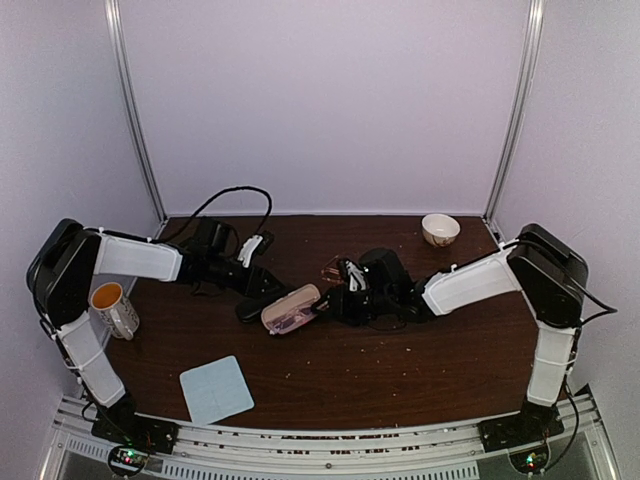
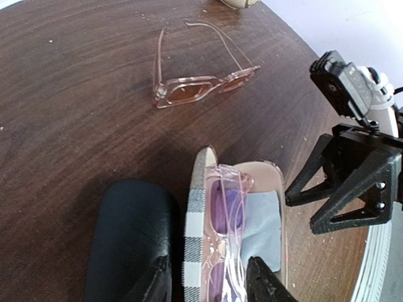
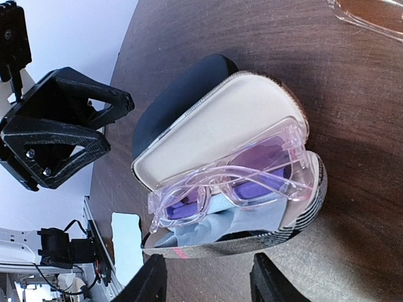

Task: Organize the sunglasses
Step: Close the case with sunglasses at the center of the board.

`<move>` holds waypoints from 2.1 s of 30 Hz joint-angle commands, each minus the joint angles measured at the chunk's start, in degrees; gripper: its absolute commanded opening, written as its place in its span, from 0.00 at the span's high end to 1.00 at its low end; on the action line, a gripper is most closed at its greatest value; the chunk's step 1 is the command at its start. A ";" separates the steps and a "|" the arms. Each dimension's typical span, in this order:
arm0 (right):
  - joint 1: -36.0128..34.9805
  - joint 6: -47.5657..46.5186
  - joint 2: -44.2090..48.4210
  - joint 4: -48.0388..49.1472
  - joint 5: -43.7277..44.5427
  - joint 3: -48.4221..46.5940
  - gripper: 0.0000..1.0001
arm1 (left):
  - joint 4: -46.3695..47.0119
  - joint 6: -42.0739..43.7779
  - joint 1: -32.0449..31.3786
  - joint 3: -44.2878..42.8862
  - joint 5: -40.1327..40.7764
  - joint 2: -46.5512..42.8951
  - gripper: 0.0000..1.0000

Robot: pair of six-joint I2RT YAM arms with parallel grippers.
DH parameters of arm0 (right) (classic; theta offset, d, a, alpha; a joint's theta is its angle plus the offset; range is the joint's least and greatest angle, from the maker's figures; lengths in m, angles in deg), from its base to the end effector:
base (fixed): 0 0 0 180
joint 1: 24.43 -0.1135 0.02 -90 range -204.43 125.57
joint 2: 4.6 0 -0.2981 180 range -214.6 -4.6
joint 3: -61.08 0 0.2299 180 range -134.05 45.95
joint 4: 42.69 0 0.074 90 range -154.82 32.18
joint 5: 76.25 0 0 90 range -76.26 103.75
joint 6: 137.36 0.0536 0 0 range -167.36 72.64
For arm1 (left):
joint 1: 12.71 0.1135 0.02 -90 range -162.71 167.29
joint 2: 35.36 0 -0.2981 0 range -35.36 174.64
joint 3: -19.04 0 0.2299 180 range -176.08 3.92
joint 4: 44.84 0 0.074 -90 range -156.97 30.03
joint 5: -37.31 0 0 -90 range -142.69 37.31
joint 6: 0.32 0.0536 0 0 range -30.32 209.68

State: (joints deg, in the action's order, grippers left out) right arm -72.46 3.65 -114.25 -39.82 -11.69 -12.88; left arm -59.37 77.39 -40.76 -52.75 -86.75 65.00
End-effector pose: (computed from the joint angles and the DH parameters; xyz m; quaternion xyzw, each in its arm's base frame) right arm 0.2570 0.3201 0.1938 -0.0831 0.8590 0.4806 0.1560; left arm 0.3053 -0.1967 0.2159 0.2357 0.8529 -0.3834 0.2645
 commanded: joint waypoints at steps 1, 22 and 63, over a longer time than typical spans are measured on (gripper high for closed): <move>-0.50 0.69 -2.08 1.80 -0.62 0.40 0.54 | 4.87 -1.80 0.44 1.72 -3.63 1.25 0.57; -0.53 1.16 -5.83 2.30 -1.44 -1.77 0.65 | 8.70 -3.33 0.04 4.28 -8.38 3.43 0.67; -0.08 1.02 -9.64 3.90 -2.74 -3.65 0.67 | -1.17 0.20 -0.03 -0.56 -2.19 2.36 0.59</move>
State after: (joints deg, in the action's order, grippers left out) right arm -72.68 4.74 -122.53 -36.32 -14.55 -14.93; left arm -61.38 77.02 -41.14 -51.85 -85.31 65.17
